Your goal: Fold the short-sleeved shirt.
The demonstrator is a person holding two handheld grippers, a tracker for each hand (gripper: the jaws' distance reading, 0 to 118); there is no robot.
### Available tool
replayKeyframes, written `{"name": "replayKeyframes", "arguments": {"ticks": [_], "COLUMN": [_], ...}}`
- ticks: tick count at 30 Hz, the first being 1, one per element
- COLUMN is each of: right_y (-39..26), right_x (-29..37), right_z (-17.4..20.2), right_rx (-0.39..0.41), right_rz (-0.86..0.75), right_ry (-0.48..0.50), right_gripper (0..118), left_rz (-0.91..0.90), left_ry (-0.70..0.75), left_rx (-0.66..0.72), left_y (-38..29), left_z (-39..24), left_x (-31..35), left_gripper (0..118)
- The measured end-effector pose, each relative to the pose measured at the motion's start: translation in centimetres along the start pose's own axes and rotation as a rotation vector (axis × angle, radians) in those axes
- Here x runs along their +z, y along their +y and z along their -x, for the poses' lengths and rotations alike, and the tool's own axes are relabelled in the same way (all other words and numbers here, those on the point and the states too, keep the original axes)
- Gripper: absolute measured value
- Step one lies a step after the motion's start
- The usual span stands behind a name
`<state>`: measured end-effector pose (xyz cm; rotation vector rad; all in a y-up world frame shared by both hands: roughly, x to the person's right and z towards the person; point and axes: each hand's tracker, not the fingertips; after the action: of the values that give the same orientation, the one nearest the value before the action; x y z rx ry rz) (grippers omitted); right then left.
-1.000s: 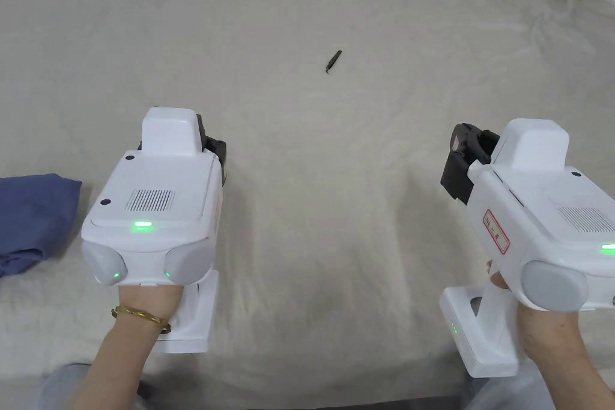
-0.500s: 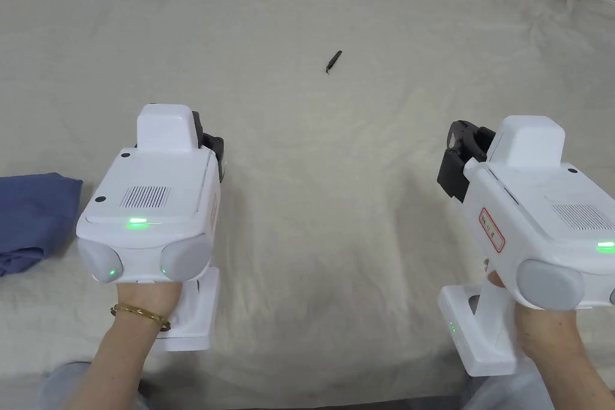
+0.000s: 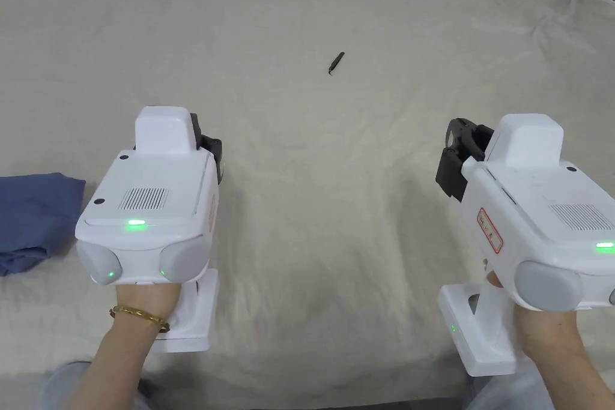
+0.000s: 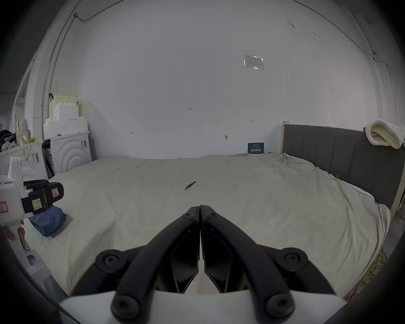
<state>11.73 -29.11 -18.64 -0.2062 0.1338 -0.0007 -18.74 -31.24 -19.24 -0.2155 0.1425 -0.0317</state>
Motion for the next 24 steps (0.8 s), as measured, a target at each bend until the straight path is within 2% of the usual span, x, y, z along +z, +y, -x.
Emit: {"name": "replayKeyframes", "arguments": {"ticks": [24], "right_y": [0.02], "right_x": [0.13], "right_z": [0.21], "right_rx": [0.007], "right_rz": [-0.006], "right_ry": [0.004], "right_gripper": [0], "left_rz": [-0.01], "left_ry": [0.0], "left_rx": [-0.013], "left_y": [0.02], "left_z": [-0.47], "left_x": [0.2], "left_gripper": [0]}}
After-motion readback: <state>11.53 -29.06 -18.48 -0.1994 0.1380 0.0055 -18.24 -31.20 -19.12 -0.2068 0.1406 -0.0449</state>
